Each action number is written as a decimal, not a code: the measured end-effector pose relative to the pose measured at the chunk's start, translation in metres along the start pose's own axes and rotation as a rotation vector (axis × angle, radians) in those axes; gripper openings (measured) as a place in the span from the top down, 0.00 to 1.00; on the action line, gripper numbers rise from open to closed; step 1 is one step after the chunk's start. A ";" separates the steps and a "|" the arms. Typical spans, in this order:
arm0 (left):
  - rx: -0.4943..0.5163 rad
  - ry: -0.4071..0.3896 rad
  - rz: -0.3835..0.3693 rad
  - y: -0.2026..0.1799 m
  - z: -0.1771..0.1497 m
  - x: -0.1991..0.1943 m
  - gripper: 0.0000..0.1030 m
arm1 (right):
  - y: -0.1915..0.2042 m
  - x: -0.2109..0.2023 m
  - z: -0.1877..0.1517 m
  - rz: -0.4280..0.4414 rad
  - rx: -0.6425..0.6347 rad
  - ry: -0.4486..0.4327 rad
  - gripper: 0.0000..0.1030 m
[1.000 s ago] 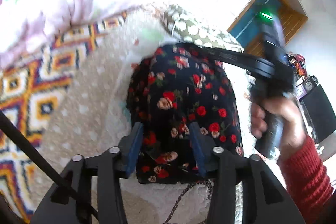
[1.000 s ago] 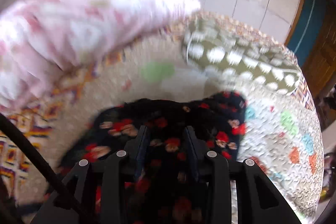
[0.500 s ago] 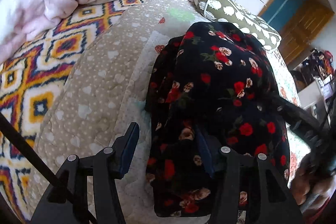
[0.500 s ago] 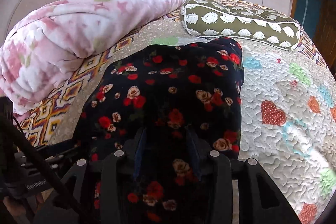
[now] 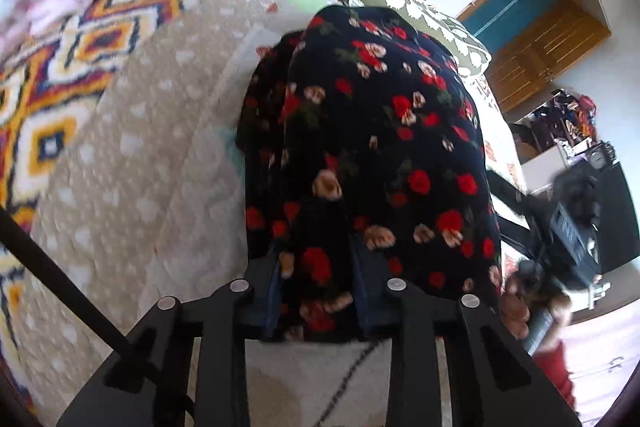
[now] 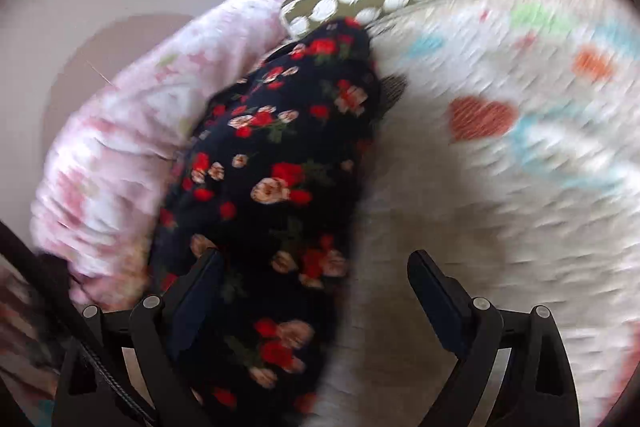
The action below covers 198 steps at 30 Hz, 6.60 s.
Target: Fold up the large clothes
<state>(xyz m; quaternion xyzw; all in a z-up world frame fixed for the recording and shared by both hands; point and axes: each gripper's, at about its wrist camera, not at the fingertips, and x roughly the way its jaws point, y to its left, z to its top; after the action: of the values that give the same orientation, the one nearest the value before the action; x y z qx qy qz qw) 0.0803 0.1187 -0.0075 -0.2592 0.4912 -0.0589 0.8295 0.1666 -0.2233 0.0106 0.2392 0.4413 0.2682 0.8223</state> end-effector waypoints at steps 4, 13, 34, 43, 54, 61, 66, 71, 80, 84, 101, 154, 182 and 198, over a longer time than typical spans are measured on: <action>-0.064 0.018 -0.037 0.011 -0.004 0.006 0.72 | -0.023 0.047 0.002 0.257 0.213 0.085 0.04; -0.015 0.006 -0.030 -0.032 -0.016 0.002 0.74 | -0.012 -0.001 0.012 0.345 0.176 0.007 0.48; 0.153 -0.127 0.151 -0.065 -0.120 -0.055 0.29 | 0.024 -0.149 -0.021 -0.162 -0.159 -0.201 0.49; 0.135 -0.117 0.333 -0.011 -0.146 -0.027 0.29 | 0.053 -0.030 -0.064 -0.207 -0.248 0.094 0.64; 0.247 -0.174 0.344 -0.017 -0.163 -0.011 0.12 | 0.115 -0.051 -0.060 -0.177 -0.273 0.043 0.65; 0.213 -0.191 0.257 -0.008 -0.164 -0.022 0.12 | 0.090 0.049 -0.071 -0.080 -0.058 0.285 0.77; 0.180 -0.207 0.191 -0.001 -0.162 -0.025 0.06 | 0.090 0.042 -0.104 0.001 -0.033 0.346 0.83; 0.214 -0.211 0.227 -0.009 -0.164 -0.018 0.03 | 0.113 0.026 -0.106 -0.069 -0.138 0.338 0.82; 0.256 -0.225 0.272 -0.016 -0.168 -0.013 0.00 | 0.144 0.015 0.012 -0.164 -0.177 0.007 0.80; 0.277 -0.223 0.298 -0.019 -0.170 -0.011 0.00 | 0.094 0.065 0.031 -0.214 0.028 0.056 0.80; 0.258 -0.204 0.328 -0.022 -0.169 -0.014 0.00 | 0.086 0.054 -0.112 0.028 -0.063 0.217 0.80; 0.299 -0.565 0.468 -0.135 -0.205 -0.111 0.00 | 0.038 -0.142 -0.231 -0.439 -0.216 -0.195 0.41; 0.289 -0.287 0.449 -0.123 -0.220 -0.064 0.00 | 0.034 -0.119 -0.240 -0.562 -0.245 -0.122 0.37; 0.281 -0.223 0.410 -0.118 -0.221 -0.053 0.00 | 0.023 -0.110 -0.239 -0.581 -0.223 -0.083 0.35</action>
<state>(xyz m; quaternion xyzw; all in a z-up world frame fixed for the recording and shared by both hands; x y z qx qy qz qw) -0.1149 -0.0456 0.0071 -0.0414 0.4260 0.0718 0.9009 -0.0945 -0.2403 -0.0278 0.0221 0.4252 0.0590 0.9029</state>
